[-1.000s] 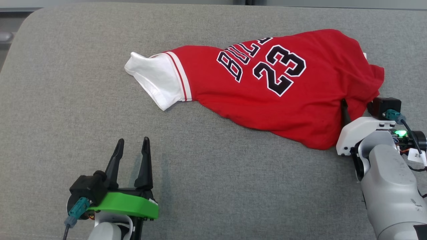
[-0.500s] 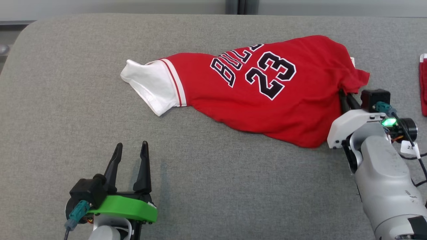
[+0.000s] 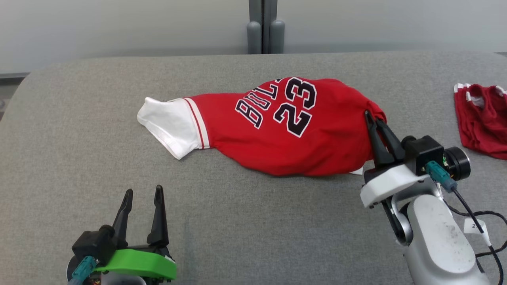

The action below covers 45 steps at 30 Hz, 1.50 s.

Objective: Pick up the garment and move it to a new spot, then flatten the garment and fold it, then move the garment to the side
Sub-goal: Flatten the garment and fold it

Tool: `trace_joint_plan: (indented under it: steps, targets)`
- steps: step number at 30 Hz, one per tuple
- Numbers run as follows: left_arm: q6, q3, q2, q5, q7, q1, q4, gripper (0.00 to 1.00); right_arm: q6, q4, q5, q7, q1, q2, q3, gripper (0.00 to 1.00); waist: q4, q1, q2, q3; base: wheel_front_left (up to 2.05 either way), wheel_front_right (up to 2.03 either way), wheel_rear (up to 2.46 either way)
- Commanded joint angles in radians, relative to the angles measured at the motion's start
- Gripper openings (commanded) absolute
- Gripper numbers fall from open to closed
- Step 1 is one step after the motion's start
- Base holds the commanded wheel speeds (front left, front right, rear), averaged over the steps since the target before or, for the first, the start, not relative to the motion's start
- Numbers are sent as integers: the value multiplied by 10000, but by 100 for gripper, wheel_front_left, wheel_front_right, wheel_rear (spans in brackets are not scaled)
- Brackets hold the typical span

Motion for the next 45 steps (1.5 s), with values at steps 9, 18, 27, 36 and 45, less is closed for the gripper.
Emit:
trace_joint_plan:
  steps: [9,18,27,36,45]
  targets:
    - [-51,400,18,80,-4,425,-352,100,-12,-4525,163,1315,2050,-24,775,0,-604,0,0,-720,0,0,0]
    - [-51,323,17,-91,-4,181,-471,100,-12,-6713,-268,2392,1884,-182,907,0,-196,0,0,-297,0,0,0]
    - [-51,165,17,-306,-4,-142,-432,100,-12,-3803,-198,2329,915,-922,-480,0,384,0,0,348,0,0,0]
    - [-51,-202,16,-385,-3,-676,-559,100,-12,197,-634,1141,-1392,-2068,-1194,0,832,0,0,1388,0,0,0]
    - [-51,-623,17,-495,-5,-1142,-507,100,-12,3386,-1367,251,-3889,-2646,-1152,0,1147,0,0,2002,0,0,0]
